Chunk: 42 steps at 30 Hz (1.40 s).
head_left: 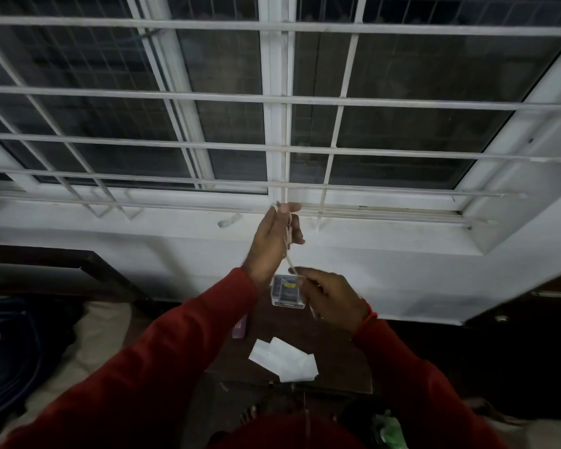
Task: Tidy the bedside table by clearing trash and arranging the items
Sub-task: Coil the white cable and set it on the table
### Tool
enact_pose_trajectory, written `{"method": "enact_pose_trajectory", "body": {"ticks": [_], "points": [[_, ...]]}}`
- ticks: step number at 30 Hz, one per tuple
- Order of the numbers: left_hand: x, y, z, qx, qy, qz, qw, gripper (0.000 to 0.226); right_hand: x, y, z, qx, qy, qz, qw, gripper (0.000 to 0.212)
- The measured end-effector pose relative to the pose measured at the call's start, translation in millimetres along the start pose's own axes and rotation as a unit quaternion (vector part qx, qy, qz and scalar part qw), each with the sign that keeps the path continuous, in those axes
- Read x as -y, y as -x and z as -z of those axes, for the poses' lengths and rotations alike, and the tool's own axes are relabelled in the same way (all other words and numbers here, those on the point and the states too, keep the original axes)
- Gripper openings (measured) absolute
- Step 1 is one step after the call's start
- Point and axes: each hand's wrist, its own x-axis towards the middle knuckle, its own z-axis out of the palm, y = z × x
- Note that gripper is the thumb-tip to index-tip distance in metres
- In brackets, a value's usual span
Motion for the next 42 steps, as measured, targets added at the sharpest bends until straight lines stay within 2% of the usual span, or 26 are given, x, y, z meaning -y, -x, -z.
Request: {"method": "enact_pose_trajectory", "body": {"ticks": [2,3,4,6,8,11,13,16,18,20,21,23,24,28,30,34,36,37,39,40,42], "points": [[8,-2,9,-0.018,-0.149,-0.058,0.987,0.032,11,3,1,-0.018,0.03,0.038,0.999,0.019],[12,-2,13,-0.006,-0.193,-0.058,0.98,0.031,17,4,4,-0.048,0.027,0.051,0.997,0.014],[13,0,15,0.023,-0.217,-0.039,0.975,0.032,22,3,9,-0.085,0.019,0.059,0.994,0.01],[13,8,14,0.127,-0.233,0.037,0.964,0.045,24,0,18,-0.151,-0.013,0.053,0.987,0.002],[7,21,7,0.22,-0.2,0.109,0.949,0.062,22,-2,25,-0.172,-0.049,0.029,0.984,0.008],[0,27,2,0.273,-0.087,0.222,0.932,0.066,26,0,28,-0.15,-0.131,0.002,0.98,0.007],[-3,26,3,0.314,-0.033,0.257,0.913,0.064,30,4,30,-0.095,-0.248,-0.018,0.964,0.003],[-4,26,6,0.302,-0.001,0.262,0.917,0.056,24,4,31,-0.067,-0.308,-0.032,0.948,0.023],[-1,26,7,0.244,0.003,0.233,0.941,0.05,20,1,29,-0.093,-0.289,-0.03,0.952,0.025],[8,21,6,0.157,-0.069,0.145,0.975,0.048,19,-1,27,-0.116,-0.286,-0.03,0.951,0.015],[14,19,6,0.103,-0.129,0.091,0.982,0.047,18,-1,25,-0.126,-0.283,-0.027,0.95,0.013],[22,20,3,0.02,-0.224,0.015,0.974,0.046,19,-3,22,-0.144,-0.265,-0.019,0.953,0.012],[26,24,1,0.012,-0.25,-0.002,0.968,0.049,19,-4,21,-0.15,-0.254,-0.019,0.955,0.013],[25,46,-13,0.073,-0.341,-0.042,0.936,0.057,17,-6,15,-0.174,-0.236,-0.04,0.955,0.011],[26,48,-13,0.08,-0.378,-0.092,0.918,0.043,17,-6,13,-0.181,-0.234,-0.037,0.955,0.012],[28,49,-8,0.043,-0.398,-0.181,0.898,0.024,17,-8,9,-0.196,-0.238,-0.053,0.95,0.012],[26,52,-7,0.047,-0.402,-0.195,0.894,0.028,16,-9,7,-0.221,-0.242,-0.068,0.942,0.011],[28,53,-6,0.048,-0.416,-0.19,0.888,0.038,15,-8,6,-0.239,-0.242,-0.075,0.937,0.011],[30,55,-2,0.039,-0.473,-0.191,0.859,0.059,12,-8,5,-0.279,-0.242,-0.091,0.925,0.013],[32,55,1,0.039,-0.504,-0.212,0.837,0.059,10,-8,5,-0.289,-0.248,-0.1,0.919,0.014],[34,53,8,0.048,-0.54,-0.25,0.802,0.043,7,-8,5,-0.285,-0.255,-0.113,0.917,0.016]]}}
